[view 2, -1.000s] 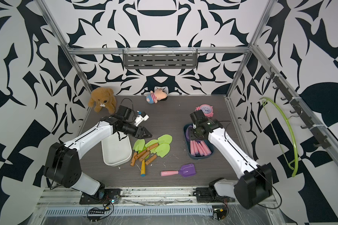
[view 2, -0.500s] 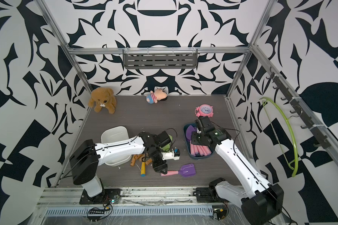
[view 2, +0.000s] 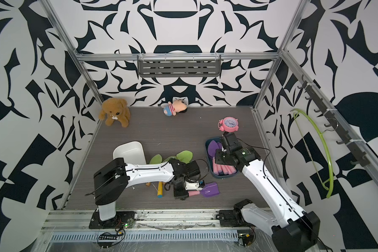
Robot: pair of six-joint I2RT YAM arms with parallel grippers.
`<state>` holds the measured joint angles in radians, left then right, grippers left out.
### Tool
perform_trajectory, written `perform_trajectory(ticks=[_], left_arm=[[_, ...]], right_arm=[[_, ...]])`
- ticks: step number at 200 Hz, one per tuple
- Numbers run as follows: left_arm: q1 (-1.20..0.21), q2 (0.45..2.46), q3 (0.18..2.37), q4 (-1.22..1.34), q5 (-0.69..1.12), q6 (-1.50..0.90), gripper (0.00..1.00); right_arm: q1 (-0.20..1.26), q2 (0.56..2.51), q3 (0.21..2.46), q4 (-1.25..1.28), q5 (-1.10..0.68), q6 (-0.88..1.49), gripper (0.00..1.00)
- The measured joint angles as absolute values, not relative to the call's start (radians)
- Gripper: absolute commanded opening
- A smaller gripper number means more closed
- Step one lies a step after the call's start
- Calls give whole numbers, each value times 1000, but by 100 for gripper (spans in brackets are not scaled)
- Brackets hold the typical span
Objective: Sort the small shovels by color and place them into the storage box
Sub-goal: Pick up the shovel from the center of the board.
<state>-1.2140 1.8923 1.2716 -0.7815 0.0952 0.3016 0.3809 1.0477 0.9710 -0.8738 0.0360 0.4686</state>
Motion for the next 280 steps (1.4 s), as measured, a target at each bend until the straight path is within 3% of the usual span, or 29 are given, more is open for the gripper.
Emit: perform_trajectory(ticks=[34,102,148,197,242,280], left_arm=[[-1224,1896,1272,-767,65,293,36],[-1224,1890,1267,-762,51,295,0],[-1181,1777,1201,-771,82,320,0],[-995,1662,1176,-783,142,302,0],[-775,1584,1170,-729,194,99,0],[-759,1576,1170,-690,141,-115,0]], right_arm=[[381,1047,966,-864,38,469,31],[381,1048,960,-855,38,468,31],[381,1048,960,-838,34,469,30],[381,1048,960,-764,1,498,29],[398,1011,884,-572,-39,603,29],[539,1029,792,-370,-7,747,29]])
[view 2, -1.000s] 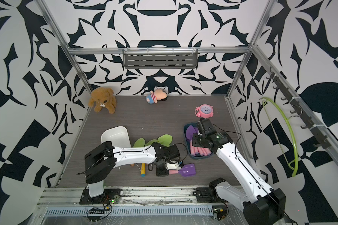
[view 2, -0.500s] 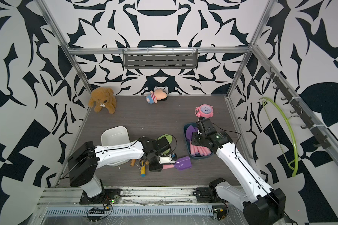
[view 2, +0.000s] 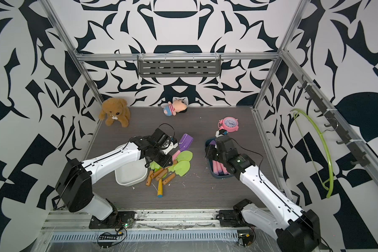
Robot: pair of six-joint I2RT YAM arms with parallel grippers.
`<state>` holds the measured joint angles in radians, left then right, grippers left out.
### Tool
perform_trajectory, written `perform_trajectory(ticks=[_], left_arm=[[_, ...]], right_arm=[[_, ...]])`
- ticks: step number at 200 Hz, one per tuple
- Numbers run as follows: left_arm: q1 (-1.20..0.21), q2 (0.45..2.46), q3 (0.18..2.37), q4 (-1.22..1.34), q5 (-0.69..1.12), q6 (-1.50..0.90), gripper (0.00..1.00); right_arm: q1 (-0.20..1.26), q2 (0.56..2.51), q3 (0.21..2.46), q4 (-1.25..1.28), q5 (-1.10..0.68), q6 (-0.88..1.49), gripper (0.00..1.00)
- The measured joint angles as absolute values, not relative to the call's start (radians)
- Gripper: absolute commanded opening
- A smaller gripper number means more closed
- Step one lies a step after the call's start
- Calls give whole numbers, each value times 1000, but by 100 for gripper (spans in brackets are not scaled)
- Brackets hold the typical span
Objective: Sort the small shovels by color and place them into the storage box
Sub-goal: Pick up the shovel from the center of the board.
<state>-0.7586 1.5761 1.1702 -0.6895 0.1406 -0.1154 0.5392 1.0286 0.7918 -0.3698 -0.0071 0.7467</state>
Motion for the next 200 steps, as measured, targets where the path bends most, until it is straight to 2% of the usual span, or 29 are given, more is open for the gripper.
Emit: perform_trajectory(ticks=[48,98,200], left_arm=[[-759,1578,1172,-677,131,-258,0],[-755,1578,1172,-669,147,-297,0],[-749,1578,1172,-665,181,-318,0]], right_arm=[[749,1226,792,-152,84,875,31],[790,1364,792,15,105,987,32],[834,1455,818,155,105,1076,32]])
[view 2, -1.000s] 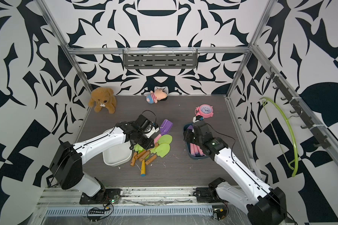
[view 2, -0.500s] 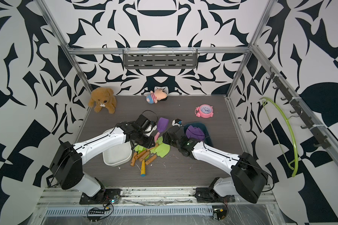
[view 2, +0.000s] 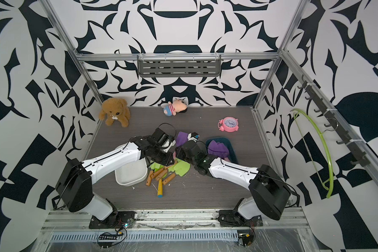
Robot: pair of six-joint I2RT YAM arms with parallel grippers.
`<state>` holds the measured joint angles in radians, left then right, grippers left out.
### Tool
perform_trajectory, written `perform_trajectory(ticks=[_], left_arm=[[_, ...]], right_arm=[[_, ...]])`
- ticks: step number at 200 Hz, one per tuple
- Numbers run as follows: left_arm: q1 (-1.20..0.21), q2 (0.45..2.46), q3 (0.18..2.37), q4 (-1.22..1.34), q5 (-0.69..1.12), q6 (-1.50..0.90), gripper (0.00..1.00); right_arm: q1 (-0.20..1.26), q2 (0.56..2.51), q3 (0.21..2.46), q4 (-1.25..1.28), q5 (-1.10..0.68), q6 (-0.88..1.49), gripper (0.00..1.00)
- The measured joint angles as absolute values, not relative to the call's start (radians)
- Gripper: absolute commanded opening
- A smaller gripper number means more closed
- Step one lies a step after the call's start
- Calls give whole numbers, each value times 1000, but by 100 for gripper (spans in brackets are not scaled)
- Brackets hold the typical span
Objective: Sort the small shovels by color and place them into the storage box
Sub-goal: Pick up the shovel from the center of the board.
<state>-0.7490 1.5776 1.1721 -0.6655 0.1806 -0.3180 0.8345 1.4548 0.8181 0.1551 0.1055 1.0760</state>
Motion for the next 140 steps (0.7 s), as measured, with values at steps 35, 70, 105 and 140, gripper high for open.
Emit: perform_trajectory(ticks=[35,70,105,140], left_arm=[[-743,1578,1172,-665,187,-321,0],[-739,1578,1172,-665,197,-325,0],[-733,1578,1172,-665,213,-328,0],[-721,1577,1174,-665,251,-343,0]], right_arm=[[849,1486,818,174,105,1098,32],[854,1500,820,186,105,1109,32],[855,1510,826,190,106,1120,32],[855,1525,833,199,109,1124,32]])
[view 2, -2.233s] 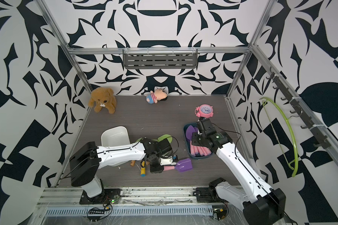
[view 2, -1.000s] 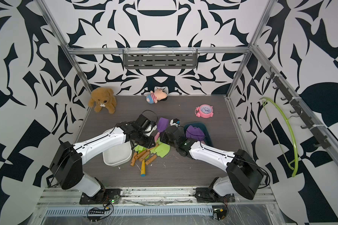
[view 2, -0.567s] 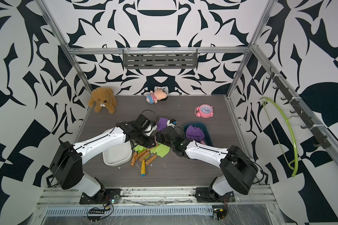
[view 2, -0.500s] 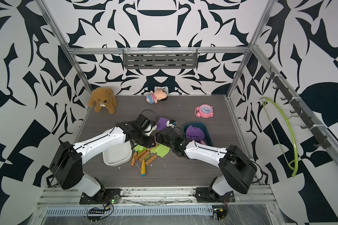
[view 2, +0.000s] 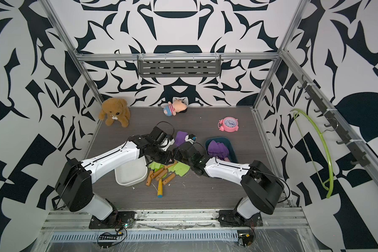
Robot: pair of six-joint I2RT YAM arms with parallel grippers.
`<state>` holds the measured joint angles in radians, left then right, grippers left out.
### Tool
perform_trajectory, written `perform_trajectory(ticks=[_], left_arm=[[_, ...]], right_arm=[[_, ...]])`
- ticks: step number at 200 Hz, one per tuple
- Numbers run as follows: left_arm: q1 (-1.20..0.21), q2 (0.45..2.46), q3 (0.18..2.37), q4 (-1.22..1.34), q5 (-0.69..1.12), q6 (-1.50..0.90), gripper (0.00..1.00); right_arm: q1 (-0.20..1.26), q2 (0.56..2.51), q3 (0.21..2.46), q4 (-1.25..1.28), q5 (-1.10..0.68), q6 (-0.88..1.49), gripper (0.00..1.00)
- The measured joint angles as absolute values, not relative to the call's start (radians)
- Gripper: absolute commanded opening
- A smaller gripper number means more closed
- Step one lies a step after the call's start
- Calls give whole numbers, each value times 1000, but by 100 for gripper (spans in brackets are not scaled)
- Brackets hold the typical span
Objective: Sort the small shovels by color and place them into the storage box
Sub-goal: Pick up the shovel from the center of the board.
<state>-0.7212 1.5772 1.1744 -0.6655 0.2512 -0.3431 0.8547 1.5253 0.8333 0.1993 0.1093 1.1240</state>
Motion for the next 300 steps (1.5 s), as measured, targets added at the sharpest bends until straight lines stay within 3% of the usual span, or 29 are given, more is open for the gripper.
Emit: perform_trajectory(ticks=[55,94,130,170,234,261,300], left_arm=[[-698,1577,1174,-661,307,-373,0],[-688,1576,1174,-655,336,-387,2],[-685,1576,1174,-655,347,-394,7],[-677,1575,1174,-655,376,-393,7],[-674,1569,1174,-658,427,-394,10],[-673,1568,1174,-654,443,-398,21],[-672,1560,1172,-635,477,-401,48]], right_arm=[[855,1526,837,216,113,1143,24],[855,1526,842,210,118,1144,30],[855,1525,845,208,120,1145,25],[855,1524,846,199,125,1137,35],[851,1522,846,191,143,1130,36],[851,1510,846,194,146,1138,22],[848,1475,839,215,147,1137,4]])
